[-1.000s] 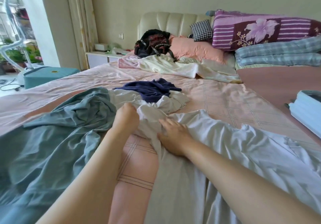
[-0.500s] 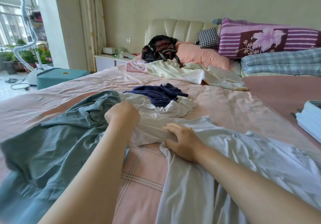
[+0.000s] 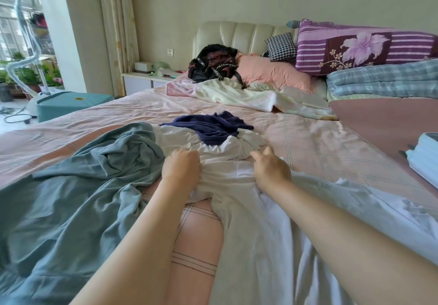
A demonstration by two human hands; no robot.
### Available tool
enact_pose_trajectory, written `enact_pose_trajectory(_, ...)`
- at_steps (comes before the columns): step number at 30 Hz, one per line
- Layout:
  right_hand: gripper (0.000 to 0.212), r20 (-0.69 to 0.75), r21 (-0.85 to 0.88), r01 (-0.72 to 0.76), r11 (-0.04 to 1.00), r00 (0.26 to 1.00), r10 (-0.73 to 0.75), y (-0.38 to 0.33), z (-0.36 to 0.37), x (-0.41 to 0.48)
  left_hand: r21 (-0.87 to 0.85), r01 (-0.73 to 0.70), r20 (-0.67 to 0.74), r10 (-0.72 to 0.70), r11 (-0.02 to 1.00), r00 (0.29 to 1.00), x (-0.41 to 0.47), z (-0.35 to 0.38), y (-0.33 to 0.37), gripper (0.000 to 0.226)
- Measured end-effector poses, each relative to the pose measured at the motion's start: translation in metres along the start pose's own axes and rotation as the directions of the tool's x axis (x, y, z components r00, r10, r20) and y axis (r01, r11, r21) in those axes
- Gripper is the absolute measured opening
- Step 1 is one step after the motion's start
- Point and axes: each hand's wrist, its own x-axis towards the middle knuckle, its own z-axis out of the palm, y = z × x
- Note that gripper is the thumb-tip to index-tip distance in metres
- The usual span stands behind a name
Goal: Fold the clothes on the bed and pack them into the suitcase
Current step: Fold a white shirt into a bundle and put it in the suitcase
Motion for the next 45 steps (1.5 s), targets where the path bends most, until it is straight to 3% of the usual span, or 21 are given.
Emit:
enact_pose_trajectory(3, 0.037, 0.108, -0.073, -0.060, 0.996, 0.992, 0.068, 0.004, 0.007, 0.014, -0.125, 0.044, -0.181, -0.066, 0.991, 0.981, 0.002, -0.002, 0.001, 0.028)
enact_pose_trajectory(8, 0.024, -0.133, 0.102, -0.128, 0.986, 0.981, 0.141, 0.003, 0.006, 0.038, -0.048, 0.178, -0.239, -0.184, 0.983, 0.953, 0.002, -0.009, 0.015, 0.034)
enact_pose_trajectory(10, 0.025, -0.101, 0.149, -0.086, 0.985, 0.990, 0.101, 0.004, 0.008, 0.036, 0.023, 0.070, -0.278, -0.061, 0.997, 0.959, 0.001, -0.007, 0.029, 0.042)
enact_pose_trajectory(11, 0.025, -0.034, 0.147, -0.057, 0.987, 0.997, 0.063, 0.005, 0.010, 0.033, 0.008, -0.069, -0.265, 0.069, 0.998, 0.962, 0.000, -0.003, 0.036, 0.046)
enact_pose_trajectory(13, 0.033, 0.129, 0.142, -0.012, 0.990, 0.992, -0.007, 0.008, 0.018, 0.022, -0.151, -0.272, -0.069, 0.264, 0.950, 0.962, -0.005, 0.008, 0.047, 0.044)
enact_pose_trajectory(15, 0.047, 0.238, 0.174, 0.005, 0.985, 0.970, -0.047, 0.013, 0.017, 0.009, -0.158, -0.223, 0.218, 0.254, 0.962, 0.942, -0.010, 0.022, 0.050, 0.042)
enact_pose_trajectory(17, 0.058, 0.267, 0.192, 0.040, 0.981, 0.959, -0.092, 0.021, 0.006, -0.006, -0.072, -0.155, 0.337, 0.171, 0.985, 0.926, -0.015, 0.035, 0.047, 0.053)
enact_pose_trajectory(22, 0.058, 0.278, 0.090, 0.114, 0.989, 0.951, -0.135, 0.052, -0.035, -0.058, 0.127, -0.153, 0.319, 0.106, 0.980, 0.942, -0.019, 0.020, 0.060, 0.048)
enact_pose_trajectory(26, 0.055, 0.246, 0.069, 0.089, 0.994, 0.964, -0.103, 0.079, -0.062, -0.109, 0.015, -0.261, 0.286, 0.246, 0.965, 0.926, -0.051, -0.010, 0.107, 0.046)
enact_pose_trajectory(30, 0.051, 0.239, 0.043, 0.063, 0.997, 0.968, -0.072, 0.105, -0.092, -0.172, -0.128, -0.408, 0.366, 0.426, 0.904, 0.828, -0.105, -0.021, 0.159, 0.049)
enact_pose_trajectory(33, 0.053, 0.239, -0.021, 0.019, 1.000, 0.971, -0.013, 0.122, -0.104, -0.219, -0.219, -0.427, 0.442, 0.480, 0.877, 0.758, -0.146, -0.021, 0.182, 0.055)
enact_pose_trajectory(35, 0.056, 0.292, -0.073, -0.066, 0.995, 0.953, 0.085, 0.142, -0.109, -0.244, -0.180, -0.476, 0.518, 0.494, 0.861, 0.698, -0.171, -0.019, 0.187, 0.060)
enact_pose_trajectory(40, 0.064, 0.330, -0.180, -0.170, 0.969, 0.917, 0.223, 0.196, -0.122, -0.282, -0.043, -0.466, 0.507, 0.421, 0.884, 0.752, -0.208, -0.008, 0.183, 0.065)
enact_pose_trajectory(42, 0.063, 0.328, -0.161, -0.131, 0.978, 0.928, 0.178, 0.195, -0.130, -0.295, -0.038, -0.485, 0.449, 0.449, 0.874, 0.772, -0.216, -0.016, 0.184, 0.065)
enact_pose_trajectory(45, 0.056, 0.171, -0.076, 0.003, 0.997, 0.985, 0.010, 0.185, -0.138, -0.322, -0.056, -0.544, 0.300, 0.534, 0.837, 0.791, -0.233, -0.026, 0.185, 0.059)
